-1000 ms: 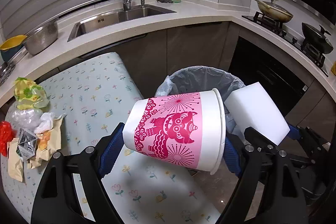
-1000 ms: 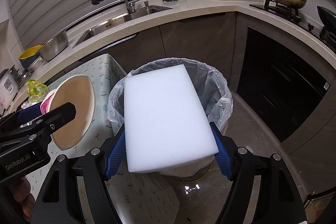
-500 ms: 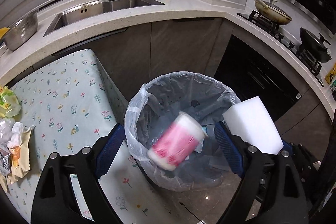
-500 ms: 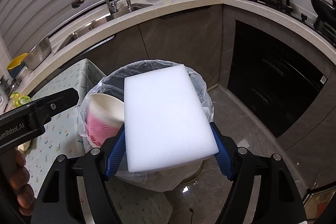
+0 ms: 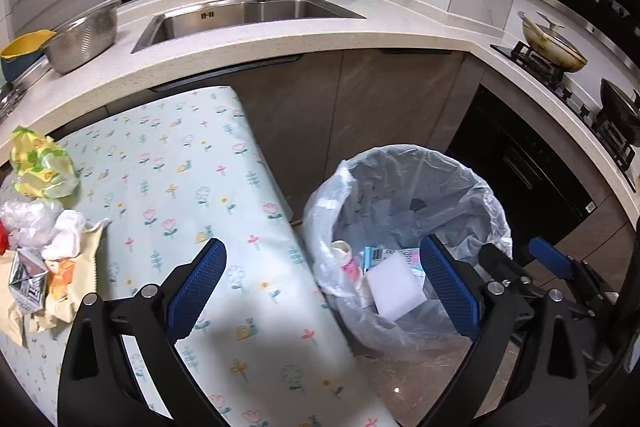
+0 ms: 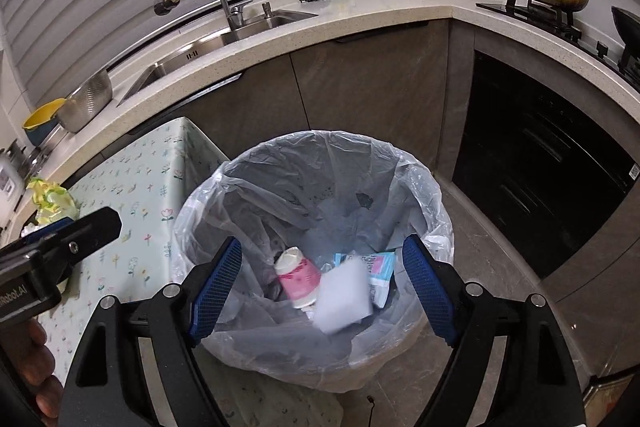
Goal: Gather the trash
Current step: 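Open both tools to drop the pink cup and sponge into the bin, then move both open tools back over the table toward the beige snack bags, then grasp the plain beige bag with the left tool while the right tool grasps the printed snack bag, then lift and carry both beige bags in both tools over the bin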
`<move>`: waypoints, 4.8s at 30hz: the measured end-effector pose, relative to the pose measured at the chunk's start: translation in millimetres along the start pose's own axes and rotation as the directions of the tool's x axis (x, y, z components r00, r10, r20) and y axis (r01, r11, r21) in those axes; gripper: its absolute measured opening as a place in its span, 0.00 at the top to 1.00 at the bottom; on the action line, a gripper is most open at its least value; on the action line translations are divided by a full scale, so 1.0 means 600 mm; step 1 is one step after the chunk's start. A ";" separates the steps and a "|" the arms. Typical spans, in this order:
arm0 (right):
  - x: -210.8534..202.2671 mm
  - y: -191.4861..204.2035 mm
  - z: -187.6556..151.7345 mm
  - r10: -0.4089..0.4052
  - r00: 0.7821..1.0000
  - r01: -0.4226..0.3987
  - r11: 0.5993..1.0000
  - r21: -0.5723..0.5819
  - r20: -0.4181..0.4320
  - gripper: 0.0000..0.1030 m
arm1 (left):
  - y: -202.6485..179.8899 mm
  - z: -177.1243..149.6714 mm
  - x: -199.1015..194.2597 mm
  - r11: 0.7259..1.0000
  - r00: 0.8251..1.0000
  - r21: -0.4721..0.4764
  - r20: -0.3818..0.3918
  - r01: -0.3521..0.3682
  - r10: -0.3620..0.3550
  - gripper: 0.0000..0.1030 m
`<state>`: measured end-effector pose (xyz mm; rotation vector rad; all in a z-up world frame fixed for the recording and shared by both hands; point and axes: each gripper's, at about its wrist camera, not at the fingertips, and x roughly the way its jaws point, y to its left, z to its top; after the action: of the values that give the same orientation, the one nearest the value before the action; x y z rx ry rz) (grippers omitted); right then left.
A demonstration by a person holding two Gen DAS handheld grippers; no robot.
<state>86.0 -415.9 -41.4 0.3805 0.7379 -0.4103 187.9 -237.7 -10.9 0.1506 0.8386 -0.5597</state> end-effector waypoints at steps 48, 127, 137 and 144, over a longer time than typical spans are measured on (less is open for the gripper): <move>-0.173 0.374 -0.166 0.205 0.977 -0.212 0.945 -0.250 -0.052 0.19 | 0.401 -0.230 -0.267 0.893 0.943 -0.318 -0.009 -0.319 0.333 0.08; 0.127 0.533 -0.142 0.366 0.892 -0.376 0.927 0.017 -0.265 0.68 | 0.676 -0.247 -0.149 0.803 0.972 -0.548 -0.096 -0.233 0.216 0.43; 0.049 0.511 -0.148 0.355 0.914 -0.366 0.930 -0.023 -0.197 0.84 | 0.626 -0.247 -0.182 0.812 0.964 -0.522 -0.098 -0.261 0.247 0.43; -0.034 0.471 -0.138 0.354 0.929 -0.359 0.933 -0.032 -0.105 0.85 | 0.574 -0.247 -0.228 0.834 0.969 -0.499 -0.056 -0.236 0.240 0.43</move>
<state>162.7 -131.2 -30.2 0.4792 0.7541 -0.0289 198.0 160.1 -39.4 -0.2264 0.9164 -0.0915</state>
